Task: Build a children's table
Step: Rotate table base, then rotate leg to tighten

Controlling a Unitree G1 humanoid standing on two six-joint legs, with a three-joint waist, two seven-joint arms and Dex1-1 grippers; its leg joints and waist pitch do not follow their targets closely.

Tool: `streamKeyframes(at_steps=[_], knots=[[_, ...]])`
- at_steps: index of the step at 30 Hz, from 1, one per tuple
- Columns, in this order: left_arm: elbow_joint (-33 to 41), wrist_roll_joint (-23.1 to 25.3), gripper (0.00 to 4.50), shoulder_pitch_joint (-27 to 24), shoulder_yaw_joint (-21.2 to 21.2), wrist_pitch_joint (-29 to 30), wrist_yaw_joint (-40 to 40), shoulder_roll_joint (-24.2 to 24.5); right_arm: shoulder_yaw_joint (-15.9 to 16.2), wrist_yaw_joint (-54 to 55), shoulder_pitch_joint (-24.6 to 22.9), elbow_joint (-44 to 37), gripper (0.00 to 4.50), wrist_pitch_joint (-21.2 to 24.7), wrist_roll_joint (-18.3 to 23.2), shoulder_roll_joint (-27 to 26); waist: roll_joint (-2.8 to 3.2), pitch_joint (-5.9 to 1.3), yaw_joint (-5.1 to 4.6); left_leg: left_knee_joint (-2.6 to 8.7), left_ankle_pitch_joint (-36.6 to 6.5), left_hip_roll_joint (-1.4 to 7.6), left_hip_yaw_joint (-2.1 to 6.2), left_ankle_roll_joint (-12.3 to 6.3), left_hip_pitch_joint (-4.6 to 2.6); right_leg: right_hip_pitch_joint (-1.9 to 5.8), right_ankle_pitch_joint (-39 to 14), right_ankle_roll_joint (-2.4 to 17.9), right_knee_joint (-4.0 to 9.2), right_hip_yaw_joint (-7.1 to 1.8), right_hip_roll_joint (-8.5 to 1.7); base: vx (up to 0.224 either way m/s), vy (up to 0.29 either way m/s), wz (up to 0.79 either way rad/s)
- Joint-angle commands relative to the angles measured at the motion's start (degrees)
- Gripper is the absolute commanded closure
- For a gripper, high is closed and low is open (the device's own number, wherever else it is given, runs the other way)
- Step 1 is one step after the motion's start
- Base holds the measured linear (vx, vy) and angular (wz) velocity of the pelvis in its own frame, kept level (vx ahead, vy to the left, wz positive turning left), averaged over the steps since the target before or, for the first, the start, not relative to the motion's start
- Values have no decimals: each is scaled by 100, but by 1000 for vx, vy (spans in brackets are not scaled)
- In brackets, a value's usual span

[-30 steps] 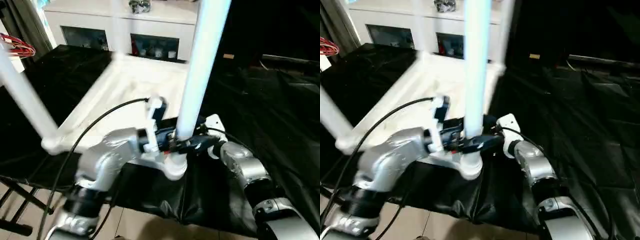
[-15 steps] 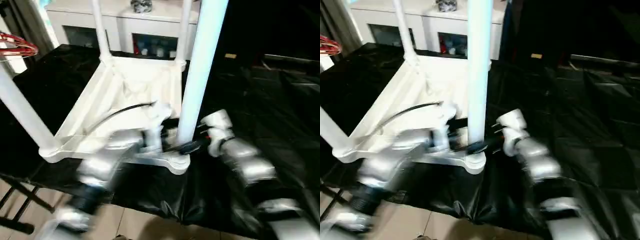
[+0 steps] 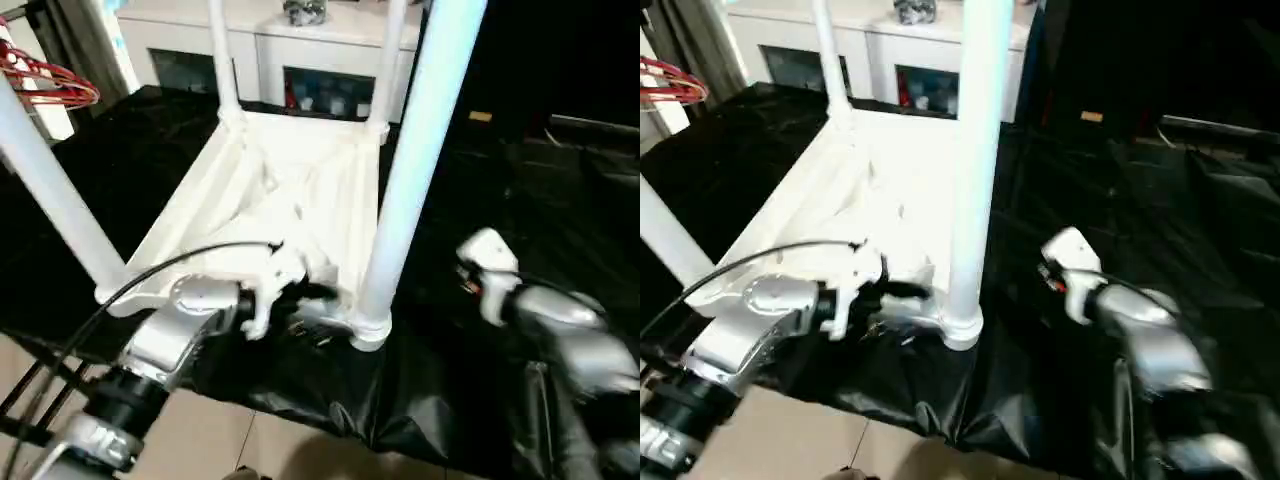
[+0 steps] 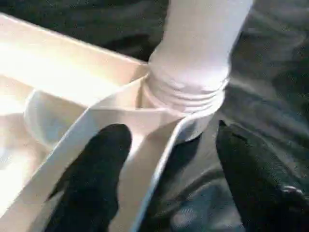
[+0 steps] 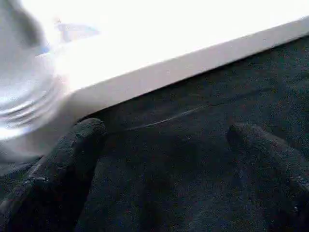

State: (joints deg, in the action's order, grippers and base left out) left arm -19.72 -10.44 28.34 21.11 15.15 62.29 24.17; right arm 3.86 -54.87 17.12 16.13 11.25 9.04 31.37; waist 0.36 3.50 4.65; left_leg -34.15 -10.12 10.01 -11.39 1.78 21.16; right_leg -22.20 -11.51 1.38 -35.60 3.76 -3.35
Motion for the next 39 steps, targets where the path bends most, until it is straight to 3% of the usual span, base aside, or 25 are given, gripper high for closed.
streamKeyframes(at_steps=[1,2,8,14,21,23,24,28,29,34,39], knots=[[-213,142,139,161,51,-123,94,45,8,-288,-49,-299,0,248,145,151,-26,-361,23,377,-1277,344,191,-217,-83,233,-1648,924,544,-332,-527,0,0,0],[-295,173,165,200,60,-173,97,51,23,-382,-86,-385,0,343,197,195,-36,-357,16,376,-1280,336,187,-224,-84,231,-1656,931,553,-329,-517,0,0,0],[-1019,299,202,584,119,-622,593,82,185,-790,-350,-951,0,784,437,503,-64,-364,80,367,-1209,336,180,-284,-89,230,-1662,922,569,-323,-529,0,0,0],[-1522,481,248,848,191,-932,817,40,188,-864,-391,-1080,0,932,420,562,-60,-367,90,373,-1233,359,192,-225,-91,226,-1714,963,556,-319,-565,0,0,0],[-2341,595,302,1226,179,-1296,1220,-134,218,-969,-473,-1323,0,1187,544,692,-69,-386,125,356,-1048,355,184,-311,-76,257,-1397,1014,537,-313,-565,0,0,0],[-2457,627,327,1276,176,-1355,1233,-155,217,-969,-478,-1336,0,1202,541,696,-76,-388,131,352,-1020,359,186,-305,-67,260,-1334,1064,525,-310,-581,0,0,0],[-2561,647,336,1332,176,-1374,1256,-165,216,-973,-490,-1353,0,1215,543,700,-38,-385,134,349,-1039,359,188,-295,-73,253,-1356,1072,527,-309,-581,0,0,0],[-2773,702,373,1440,185,-1373,1388,-177,217,-978,-524,-1407,0,1261,558,710,-58,-385,152,358,-1095,373,189,-274,-86,254,-1377,1102,528,-305,-584,0,0,0],[-2861,742,380,1472,199,-1393,1455,-173,221,-971,-544,-1444,0,1286,565,715,-31,-379,163,356,-1107,366,187,-272,-87,252,-1420,1091,544,-307,-582,0,0,0],[-3071,850,411,1511,197,-1524,1523,-173,224,-959,-574,-1488,0,1330,577,710,-42,-381,166,369,-1164,376,202,-230,-87,267,-1483,1083,545,-305,-597,0,0,0],[-3068,696,439,1488,-77,-1358,1249,-281,212,-867,-560,-1503,0,1368,626,572,-51,-389,145,364,-1095,381,200,-252,-78,276,-1306,1163,519,-302,-599,0,0,0]])
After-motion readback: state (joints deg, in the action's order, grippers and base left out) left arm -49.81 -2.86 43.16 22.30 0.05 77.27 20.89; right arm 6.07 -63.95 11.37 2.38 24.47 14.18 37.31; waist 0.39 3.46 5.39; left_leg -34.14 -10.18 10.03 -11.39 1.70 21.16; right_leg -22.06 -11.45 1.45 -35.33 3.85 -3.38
